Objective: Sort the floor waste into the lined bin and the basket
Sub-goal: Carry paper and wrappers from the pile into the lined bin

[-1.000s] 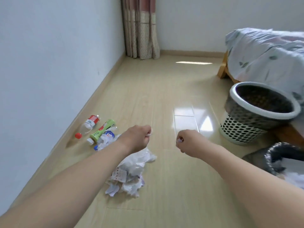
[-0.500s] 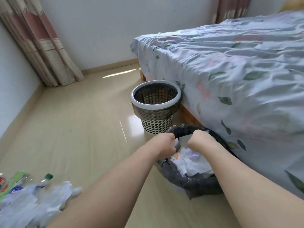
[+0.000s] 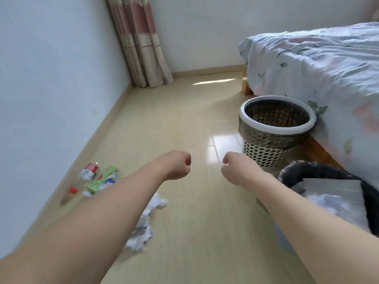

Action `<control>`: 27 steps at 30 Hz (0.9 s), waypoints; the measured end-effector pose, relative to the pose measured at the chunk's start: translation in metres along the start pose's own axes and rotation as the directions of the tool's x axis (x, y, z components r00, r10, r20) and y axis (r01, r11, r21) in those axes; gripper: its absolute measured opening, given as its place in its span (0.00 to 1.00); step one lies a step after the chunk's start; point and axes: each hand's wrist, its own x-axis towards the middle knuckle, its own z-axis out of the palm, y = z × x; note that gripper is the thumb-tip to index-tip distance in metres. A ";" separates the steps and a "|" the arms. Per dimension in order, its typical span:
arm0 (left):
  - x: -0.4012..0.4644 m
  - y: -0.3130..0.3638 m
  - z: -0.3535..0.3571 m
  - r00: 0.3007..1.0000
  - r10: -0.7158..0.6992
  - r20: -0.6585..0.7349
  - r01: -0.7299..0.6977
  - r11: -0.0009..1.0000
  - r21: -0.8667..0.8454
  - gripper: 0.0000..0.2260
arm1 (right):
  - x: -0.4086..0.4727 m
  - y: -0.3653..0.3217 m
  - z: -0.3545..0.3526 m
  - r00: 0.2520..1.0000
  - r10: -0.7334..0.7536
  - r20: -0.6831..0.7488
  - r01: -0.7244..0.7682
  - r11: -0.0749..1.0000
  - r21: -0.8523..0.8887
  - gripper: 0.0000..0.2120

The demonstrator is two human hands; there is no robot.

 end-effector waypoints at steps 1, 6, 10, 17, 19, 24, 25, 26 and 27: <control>-0.013 -0.037 -0.003 0.999 -0.051 0.006 0.051 0.999 0.016 0.12 | 0.002 -0.033 0.018 0.997 -0.066 0.050 0.065 0.998 0.007 0.15; -0.088 -0.217 0.010 0.956 -0.292 0.038 0.291 0.956 0.026 0.10 | -0.007 -0.169 0.123 0.940 -0.264 0.215 0.264 0.964 0.032 0.16; -0.157 -0.328 0.068 0.878 -0.464 0.117 0.475 0.875 -0.097 0.07 | -0.019 -0.231 0.207 0.870 -0.295 0.394 0.332 0.943 -0.026 0.15; -0.186 -0.388 0.191 0.731 -0.645 0.224 0.669 0.610 -0.424 0.18 | -0.009 -0.282 0.288 0.842 -0.232 0.487 0.364 0.911 -0.194 0.15; -0.166 -0.380 0.210 0.753 -0.640 0.153 0.634 0.642 -0.431 0.24 | 0.001 -0.291 0.300 0.851 -0.238 0.469 0.376 0.899 -0.226 0.17; -0.139 -0.392 0.224 0.762 -0.647 -0.013 0.581 0.693 -0.427 0.09 | 0.017 -0.306 0.324 0.862 -0.244 0.444 0.386 0.884 -0.265 0.13; -0.143 -0.400 0.226 0.737 -0.676 -0.021 0.605 0.673 -0.426 0.09 | 0.017 -0.306 0.331 0.858 -0.227 0.460 0.388 0.874 -0.292 0.11; -0.150 -0.409 0.227 0.707 -0.706 -0.046 0.631 0.659 -0.409 0.08 | 0.013 -0.306 0.338 0.853 -0.211 0.477 0.394 0.860 -0.324 0.09; -0.160 -0.418 0.230 0.674 -0.734 -0.084 0.658 0.648 -0.384 0.07 | 0.006 -0.303 0.345 0.848 -0.195 0.493 0.399 0.847 -0.352 0.08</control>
